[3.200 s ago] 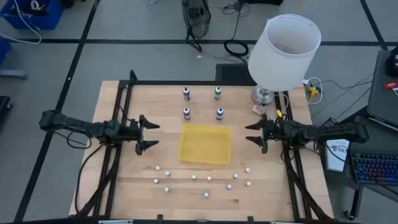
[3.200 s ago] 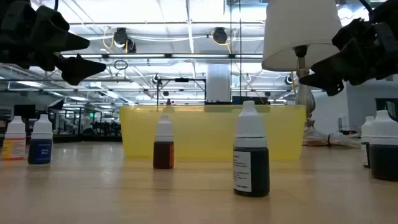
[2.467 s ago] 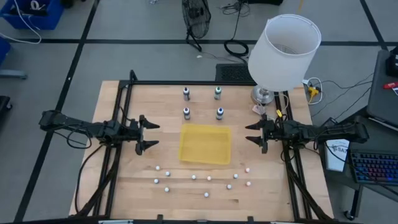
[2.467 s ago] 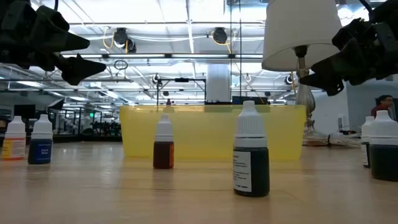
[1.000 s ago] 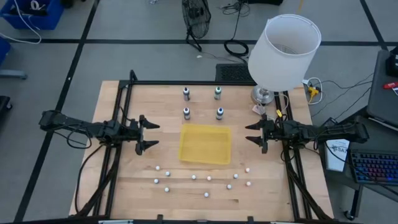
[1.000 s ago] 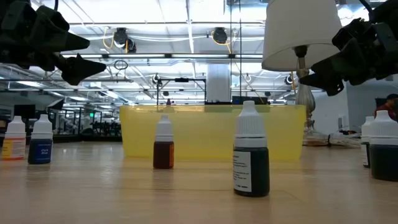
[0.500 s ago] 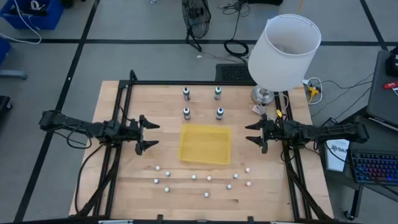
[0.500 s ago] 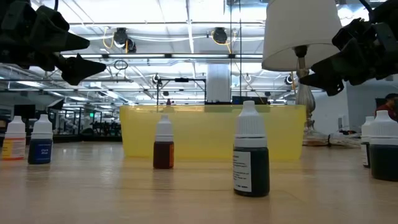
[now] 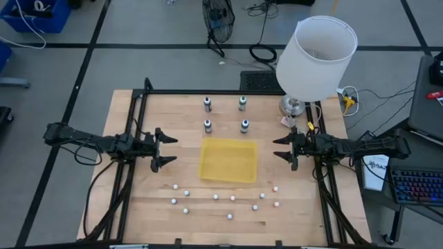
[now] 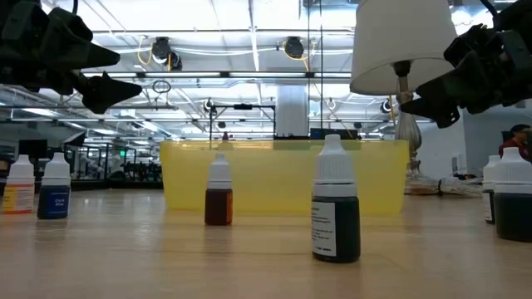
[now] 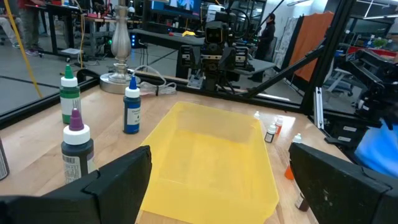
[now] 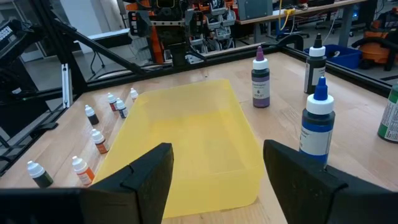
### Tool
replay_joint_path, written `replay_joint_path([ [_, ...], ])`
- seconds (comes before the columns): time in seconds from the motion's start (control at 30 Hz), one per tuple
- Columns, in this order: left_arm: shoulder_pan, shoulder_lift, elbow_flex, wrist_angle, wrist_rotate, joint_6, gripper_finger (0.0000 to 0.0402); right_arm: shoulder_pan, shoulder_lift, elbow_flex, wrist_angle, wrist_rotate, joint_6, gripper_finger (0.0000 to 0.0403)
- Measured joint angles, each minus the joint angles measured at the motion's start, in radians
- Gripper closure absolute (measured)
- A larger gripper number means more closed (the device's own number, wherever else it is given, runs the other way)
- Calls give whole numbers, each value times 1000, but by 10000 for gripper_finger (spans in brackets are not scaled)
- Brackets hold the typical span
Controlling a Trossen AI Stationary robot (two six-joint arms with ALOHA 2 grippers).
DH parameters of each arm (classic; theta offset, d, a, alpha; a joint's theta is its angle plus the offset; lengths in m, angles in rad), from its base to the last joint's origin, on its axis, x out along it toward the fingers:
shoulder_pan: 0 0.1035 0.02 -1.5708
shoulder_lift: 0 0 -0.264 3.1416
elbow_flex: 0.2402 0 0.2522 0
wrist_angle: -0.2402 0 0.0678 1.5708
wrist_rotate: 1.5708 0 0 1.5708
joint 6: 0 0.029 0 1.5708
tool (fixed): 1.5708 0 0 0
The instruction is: Pick & Place food coloring
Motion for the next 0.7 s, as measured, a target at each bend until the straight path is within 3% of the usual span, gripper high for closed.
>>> replay_joint_path([
  [0.63,0,0,0,0,0,0,23,0,0,0,54,0,3,165],
  [0.7,0,0,0,0,0,0,23,0,0,0,65,-1,61,165],
])
